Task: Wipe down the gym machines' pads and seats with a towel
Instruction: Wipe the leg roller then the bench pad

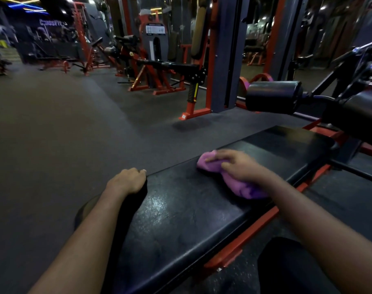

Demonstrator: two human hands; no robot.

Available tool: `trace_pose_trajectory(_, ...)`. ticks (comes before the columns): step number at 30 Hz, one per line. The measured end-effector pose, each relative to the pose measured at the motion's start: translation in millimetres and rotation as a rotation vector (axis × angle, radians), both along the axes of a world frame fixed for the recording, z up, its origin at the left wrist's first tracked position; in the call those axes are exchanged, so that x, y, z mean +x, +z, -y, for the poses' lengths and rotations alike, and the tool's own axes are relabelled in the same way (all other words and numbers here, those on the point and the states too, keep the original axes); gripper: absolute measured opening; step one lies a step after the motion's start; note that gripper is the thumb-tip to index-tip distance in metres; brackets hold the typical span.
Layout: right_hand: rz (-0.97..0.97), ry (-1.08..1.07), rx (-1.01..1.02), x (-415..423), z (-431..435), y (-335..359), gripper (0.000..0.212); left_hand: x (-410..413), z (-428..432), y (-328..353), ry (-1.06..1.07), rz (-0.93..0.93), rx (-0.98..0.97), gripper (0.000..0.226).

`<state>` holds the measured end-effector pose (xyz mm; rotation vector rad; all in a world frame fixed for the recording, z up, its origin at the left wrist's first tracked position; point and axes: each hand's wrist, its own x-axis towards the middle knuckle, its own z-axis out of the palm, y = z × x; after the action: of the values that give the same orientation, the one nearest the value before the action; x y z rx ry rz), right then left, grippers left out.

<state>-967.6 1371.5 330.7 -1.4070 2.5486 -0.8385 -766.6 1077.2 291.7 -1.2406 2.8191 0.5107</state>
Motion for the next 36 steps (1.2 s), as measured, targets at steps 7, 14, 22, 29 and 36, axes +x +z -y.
trace_pose_trajectory(7, -0.11, 0.056, 0.154, 45.8, 88.9, 15.5, 0.041, 6.9, -2.9, 3.4, -0.011, 0.031, -0.04, 0.073)
trace_pose_trajectory(14, 0.014, 0.219, -0.032, 55.9, -17.5, -0.5, 0.054, 17.5, -0.9, 7.0, -0.034, 0.027, -0.04, 0.077)
trace_pose_trajectory(22, -0.128, -0.217, 0.114, 57.9, -11.1, 10.4, 0.044, 59.3, -16.6, 18.2, 0.121, -0.039, -0.058, 0.073)
trace_pose_trajectory(29, -0.035, 0.146, -0.071, 96.0, -80.7, -9.4, 0.058, 103.2, -31.8, 15.8, 0.145, -0.152, -0.027, 0.06)
trace_pose_trajectory(36, -0.079, -0.302, 0.102, 31.9, -39.5, 21.2, 0.034, 125.2, -37.1, 12.1, 0.127, -0.332, 0.028, 0.052)
